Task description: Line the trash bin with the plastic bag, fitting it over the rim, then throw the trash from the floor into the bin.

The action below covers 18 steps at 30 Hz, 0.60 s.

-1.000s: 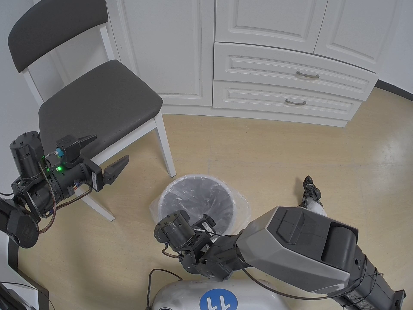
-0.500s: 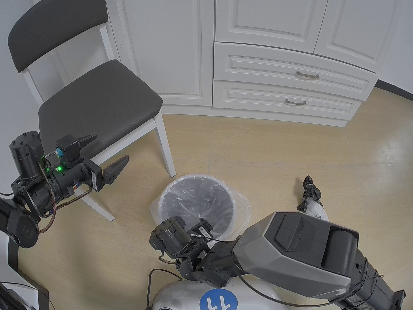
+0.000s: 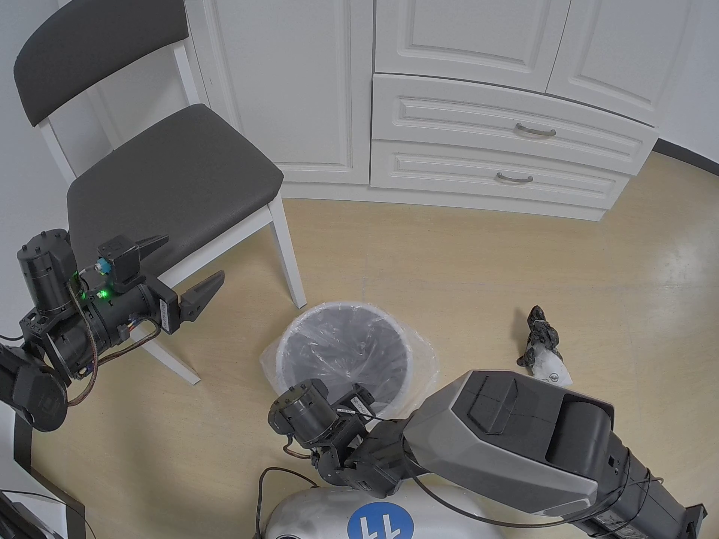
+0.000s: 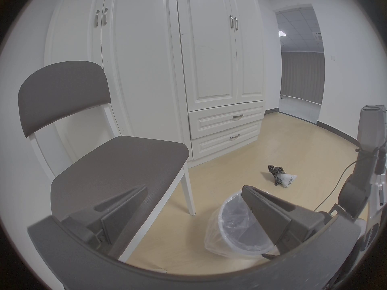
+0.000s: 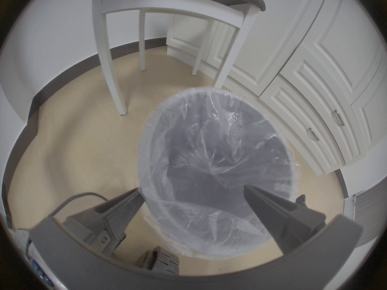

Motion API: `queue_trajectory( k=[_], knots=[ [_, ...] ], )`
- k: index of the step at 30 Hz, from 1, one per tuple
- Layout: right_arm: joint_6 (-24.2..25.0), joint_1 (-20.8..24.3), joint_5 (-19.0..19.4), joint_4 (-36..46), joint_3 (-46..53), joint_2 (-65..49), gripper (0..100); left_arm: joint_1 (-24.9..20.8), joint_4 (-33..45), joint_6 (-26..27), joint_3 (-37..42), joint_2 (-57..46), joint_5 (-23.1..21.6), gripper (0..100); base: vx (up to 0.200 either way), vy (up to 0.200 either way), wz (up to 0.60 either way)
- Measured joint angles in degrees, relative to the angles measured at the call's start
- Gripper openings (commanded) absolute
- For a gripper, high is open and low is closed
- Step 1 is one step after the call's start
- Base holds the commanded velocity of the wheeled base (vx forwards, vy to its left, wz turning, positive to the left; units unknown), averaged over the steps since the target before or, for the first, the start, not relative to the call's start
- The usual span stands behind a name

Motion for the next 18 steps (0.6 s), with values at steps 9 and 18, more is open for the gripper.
queue_trajectory(
  k=[9,18],
  knots=[
    [-0.15,2.1,-0.16,-0.11,4.24,-4.28,100,0.06,0.0,-0.02,-0.05,0.02,-0.02,100,0.0,0.0,0.0],
    [0.11,1.27,-0.24,-0.13,4.72,-7.73,100,0.13,0.0,-0.02,-0.11,0.0,0.0,100,0.0,0.0,0.0]
  ],
)
